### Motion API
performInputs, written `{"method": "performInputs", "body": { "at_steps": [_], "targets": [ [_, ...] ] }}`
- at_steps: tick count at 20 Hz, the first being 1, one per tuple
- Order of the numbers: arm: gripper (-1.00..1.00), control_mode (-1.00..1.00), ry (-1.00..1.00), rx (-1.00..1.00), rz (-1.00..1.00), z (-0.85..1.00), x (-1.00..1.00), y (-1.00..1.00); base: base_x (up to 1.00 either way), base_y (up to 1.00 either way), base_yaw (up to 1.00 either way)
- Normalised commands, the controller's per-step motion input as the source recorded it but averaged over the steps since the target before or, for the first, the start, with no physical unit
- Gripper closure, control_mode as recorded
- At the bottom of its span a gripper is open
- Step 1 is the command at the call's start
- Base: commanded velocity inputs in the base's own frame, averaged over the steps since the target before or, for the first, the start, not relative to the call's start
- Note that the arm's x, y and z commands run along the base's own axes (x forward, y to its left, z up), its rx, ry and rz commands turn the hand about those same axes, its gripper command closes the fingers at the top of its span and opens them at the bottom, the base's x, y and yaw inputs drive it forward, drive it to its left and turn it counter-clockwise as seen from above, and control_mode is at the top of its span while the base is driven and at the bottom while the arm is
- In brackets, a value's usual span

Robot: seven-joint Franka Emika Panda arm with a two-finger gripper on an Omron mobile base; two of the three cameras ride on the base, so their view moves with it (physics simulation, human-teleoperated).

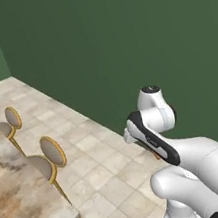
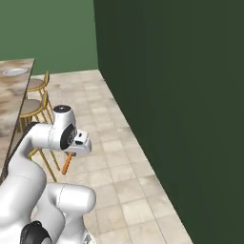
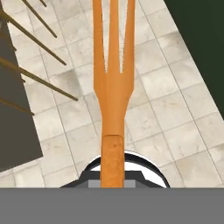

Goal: Take the fork and place it on the left side of the plate. Then take the spoon and place it on the right side of the plate. Make sure they're directly next to the plate.

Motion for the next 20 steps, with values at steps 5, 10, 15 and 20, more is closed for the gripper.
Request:
{"method": "performInputs", "body": {
  "at_steps": [5,10,15,20],
  "targets": [
    [1.0,1.0,0.0,0.0,0.0,0.0,0.0,0.0,0.94,-0.01,0.21],
    [1.0,1.0,0.0,0.0,0.0,0.0,0.0,0.0,0.94,-0.01,0.2],
    [1.0,1.0,0.0,0.0,0.0,0.0,0.0,0.0,0.94,-0.05,0.16],
    [1.0,1.0,0.0,0.0,0.0,0.0,0.0,0.0,0.94,-0.07,0.13]
  ]
}}
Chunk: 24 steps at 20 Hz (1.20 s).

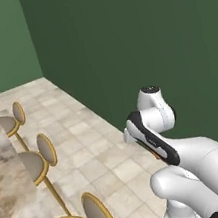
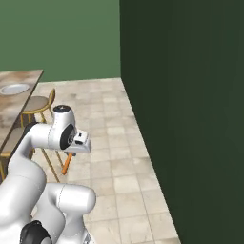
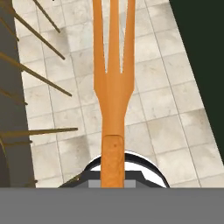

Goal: Take the fork and place it on the left side of the plate. Then take the spoon and place it on the right side of the plate. Make sure they're directly next to the plate.

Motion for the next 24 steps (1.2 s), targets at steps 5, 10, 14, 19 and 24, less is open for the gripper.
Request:
{"method": "performInputs", "body": {
  "at_steps": [5,10,14,19,24],
  "targets": [
    [1.0,1.0,0.0,0.0,0.0,0.0,0.0,0.0,0.94,-0.07,0.13],
    [1.0,1.0,0.0,0.0,0.0,0.0,0.0,0.0,0.94,-0.07,0.13],
    [1.0,1.0,0.0,0.0,0.0,0.0,0.0,0.0,0.94,-0.06,0.14],
    [1.0,1.0,0.0,0.0,0.0,0.0,0.0,0.0,0.94,-0.04,0.16],
    [1.0,1.0,0.0,0.0,0.0,0.0,0.0,0.0,0.94,-0.03,0.17]
  ]
}}
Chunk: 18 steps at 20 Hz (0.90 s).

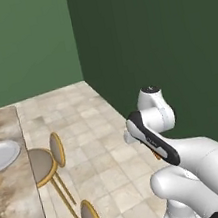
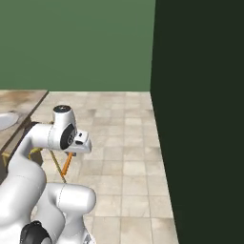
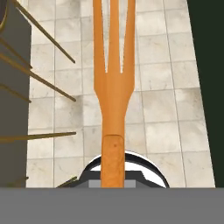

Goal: Take the fork and place it on the left side of the plate. Then take the spoon and place it on the right side of the plate. Make sure they're directly next to the plate.

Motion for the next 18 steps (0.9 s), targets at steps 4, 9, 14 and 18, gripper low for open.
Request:
{"method": "performInputs", "body": {
  "at_steps": [4,9,14,18],
  "targets": [
    [1.0,1.0,0.0,0.0,0.0,0.0,0.0,0.0,0.94,-0.01,0.21],
    [1.0,1.0,0.0,0.0,0.0,0.0,0.0,0.0,0.87,0.0,0.34],
    [1.0,1.0,0.0,0.0,0.0,0.0,0.0,0.0,0.73,0.0,0.51],
    [1.0,1.0,0.0,0.0,0.0,0.0,0.0,0.0,0.55,0.0,0.67]
  ]
}}
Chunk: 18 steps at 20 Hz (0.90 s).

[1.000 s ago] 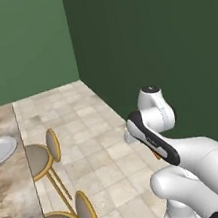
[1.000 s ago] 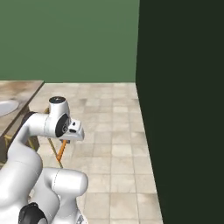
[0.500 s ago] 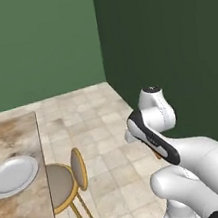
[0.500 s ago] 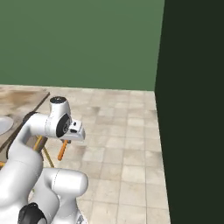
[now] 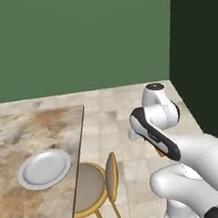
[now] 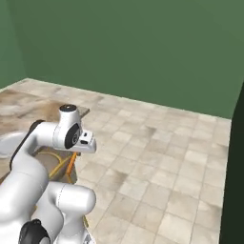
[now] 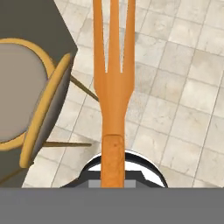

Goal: Take the fork and place it on the left side of the plate. Then take the spoon and place it on the right side of the plate. Make sure they're directly next to the plate.

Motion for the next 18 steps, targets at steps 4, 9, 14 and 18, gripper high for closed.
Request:
{"method": "performInputs", "body": {
  "at_steps": [4,9,14,18],
  "targets": [
    [1.0,1.0,0.0,0.0,0.0,0.0,0.0,0.0,0.3,-0.01,0.86],
    [1.0,1.0,0.0,0.0,0.0,0.0,0.0,0.0,0.2,-0.01,0.9],
    [1.0,1.0,0.0,0.0,0.0,0.0,0.0,0.0,0.12,0.0,0.89],
    [1.0,1.0,0.0,0.0,0.0,0.0,0.0,0.0,0.07,0.0,0.86]
  ]
}}
